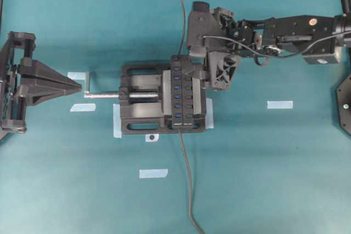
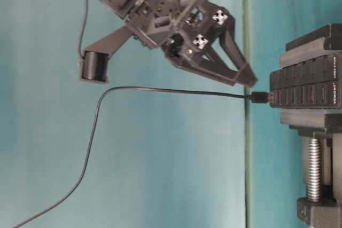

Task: Insert the USB into the center port of the fixed hub
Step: 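Lower the open right gripper over the USB plug at the hub's end port, then close the right gripper on the black USB plug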

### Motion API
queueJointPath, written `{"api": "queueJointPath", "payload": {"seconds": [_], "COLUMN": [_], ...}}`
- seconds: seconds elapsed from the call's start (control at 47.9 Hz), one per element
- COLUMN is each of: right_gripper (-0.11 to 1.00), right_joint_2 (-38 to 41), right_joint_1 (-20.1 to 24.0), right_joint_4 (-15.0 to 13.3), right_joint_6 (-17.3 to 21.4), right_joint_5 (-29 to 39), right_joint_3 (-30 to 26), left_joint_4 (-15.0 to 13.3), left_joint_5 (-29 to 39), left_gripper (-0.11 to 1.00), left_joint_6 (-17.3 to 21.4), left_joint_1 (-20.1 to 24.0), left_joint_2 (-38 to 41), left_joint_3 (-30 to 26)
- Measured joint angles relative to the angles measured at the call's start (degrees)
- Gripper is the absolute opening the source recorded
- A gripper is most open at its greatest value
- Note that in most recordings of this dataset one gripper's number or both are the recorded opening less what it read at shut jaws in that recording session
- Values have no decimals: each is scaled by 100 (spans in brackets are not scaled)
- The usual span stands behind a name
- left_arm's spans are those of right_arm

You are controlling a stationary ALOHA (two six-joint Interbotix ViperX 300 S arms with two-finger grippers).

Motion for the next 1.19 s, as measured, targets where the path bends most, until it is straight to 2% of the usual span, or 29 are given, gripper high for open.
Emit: {"api": "queueJointPath", "payload": {"seconds": [0.104, 0.731, 1.19], "right_gripper": [77, 74, 43], "right_joint_2": [62, 404, 457], "right_joint_1": [9, 9, 9], "right_joint_4": [0, 9, 9], "right_joint_6": [0, 0, 9], "right_joint_5": [-79, -193, -193], "right_joint_3": [-44, -272, -281], "left_joint_4": [0, 0, 0], "left_joint_5": [0, 0, 0], "left_gripper": [0, 0, 0], "left_joint_6": [-18, -18, -18], "left_joint_1": [9, 9, 0], "left_joint_2": [0, 0, 0], "left_joint_3": [0, 26, 26]}}
